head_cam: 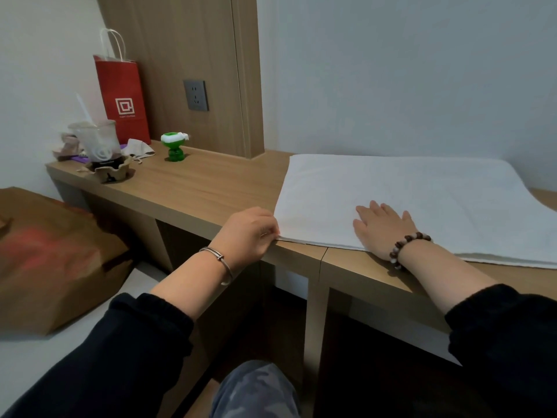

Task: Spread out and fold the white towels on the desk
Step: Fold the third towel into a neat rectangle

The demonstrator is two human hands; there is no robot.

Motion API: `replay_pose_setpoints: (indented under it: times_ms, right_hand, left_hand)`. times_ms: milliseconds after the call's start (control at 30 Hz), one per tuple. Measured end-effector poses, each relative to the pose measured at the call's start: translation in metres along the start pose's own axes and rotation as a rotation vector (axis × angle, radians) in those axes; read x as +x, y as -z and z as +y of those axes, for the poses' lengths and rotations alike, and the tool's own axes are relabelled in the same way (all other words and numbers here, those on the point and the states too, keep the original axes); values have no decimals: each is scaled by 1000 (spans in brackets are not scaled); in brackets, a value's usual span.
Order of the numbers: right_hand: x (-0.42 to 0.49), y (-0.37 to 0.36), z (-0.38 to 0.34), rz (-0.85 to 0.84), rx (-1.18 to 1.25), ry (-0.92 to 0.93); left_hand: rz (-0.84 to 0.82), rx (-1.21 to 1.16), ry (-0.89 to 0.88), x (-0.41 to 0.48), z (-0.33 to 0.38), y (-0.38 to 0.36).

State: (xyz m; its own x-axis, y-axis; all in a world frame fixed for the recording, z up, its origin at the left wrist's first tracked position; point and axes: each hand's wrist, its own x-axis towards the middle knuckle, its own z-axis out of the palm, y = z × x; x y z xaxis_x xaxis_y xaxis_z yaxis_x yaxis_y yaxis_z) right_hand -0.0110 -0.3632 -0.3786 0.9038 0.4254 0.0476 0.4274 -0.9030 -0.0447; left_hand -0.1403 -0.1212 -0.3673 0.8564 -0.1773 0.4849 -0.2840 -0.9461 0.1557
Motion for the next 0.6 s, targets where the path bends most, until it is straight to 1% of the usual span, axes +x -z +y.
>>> replay_pose_setpoints:
  times_ms: [100, 167, 300, 400, 467, 533, 600]
  right_hand:
    - [-10, -4, -11, -9, -27, 94]
    - [-16, -3, -9, -23, -18, 100]
    - [-26, 7, 34, -97, -17, -26]
    - [-31, 5, 51, -104, -48, -100]
    - [-31, 2, 48, -97, -45, -107]
    - [-30, 0, 45, -90, -36, -109]
    - [-31, 3, 45, -83, -29, -98]
  left_hand:
    - [-56, 133, 46, 8, 6, -2]
    - [-58, 253, 56, 15, 11, -3]
    - [-125, 510, 106, 30, 20, -4]
    - [-201, 686, 163, 49, 43, -8]
    - [-214, 657, 173, 66, 63, -19]
    - [-197, 462, 183, 84, 83, -37]
    - [-244, 236, 202, 97, 104, -55]
